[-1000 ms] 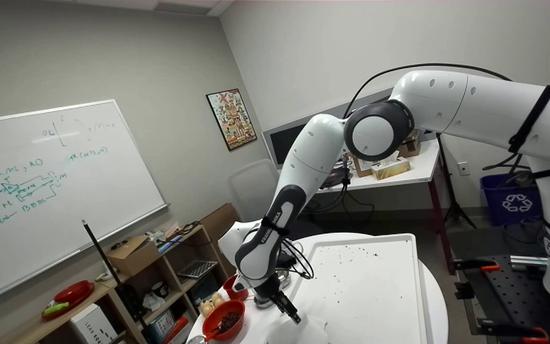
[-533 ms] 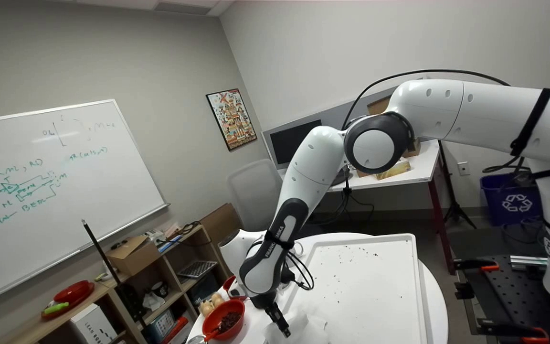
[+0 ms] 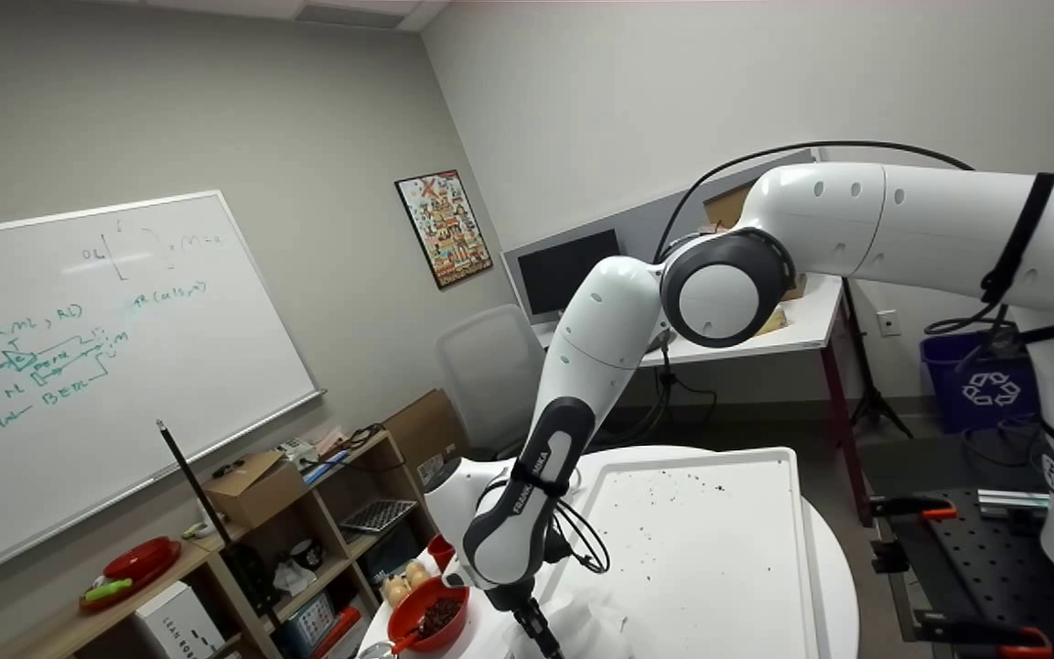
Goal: Use the towel to wipe the tray
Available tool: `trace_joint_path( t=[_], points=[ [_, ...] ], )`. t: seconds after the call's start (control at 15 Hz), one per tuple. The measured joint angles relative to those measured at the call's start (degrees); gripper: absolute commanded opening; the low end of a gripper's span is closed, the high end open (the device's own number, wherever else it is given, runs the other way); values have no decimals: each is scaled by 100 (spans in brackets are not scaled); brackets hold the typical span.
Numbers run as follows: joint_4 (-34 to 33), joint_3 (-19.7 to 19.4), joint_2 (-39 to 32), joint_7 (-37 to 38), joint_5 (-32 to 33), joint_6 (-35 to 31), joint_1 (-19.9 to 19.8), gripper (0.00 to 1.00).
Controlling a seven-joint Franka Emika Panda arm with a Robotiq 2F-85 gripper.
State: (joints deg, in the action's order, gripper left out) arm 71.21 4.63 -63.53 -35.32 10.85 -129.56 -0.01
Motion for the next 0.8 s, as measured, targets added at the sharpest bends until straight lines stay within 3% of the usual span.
trace_joint_path(
  t=[0.07, 0.13, 0.27, 0.8],
  points=[
    [-2, 0, 0, 47, -3, 4, -5, 95],
    [-5, -1, 0, 96, -11, 6, -15, 72],
    [-11, -1, 0, 225, -30, 22, -51, 67],
    [-56, 0, 0, 553, -80, 68, -194, 9]
  ],
)
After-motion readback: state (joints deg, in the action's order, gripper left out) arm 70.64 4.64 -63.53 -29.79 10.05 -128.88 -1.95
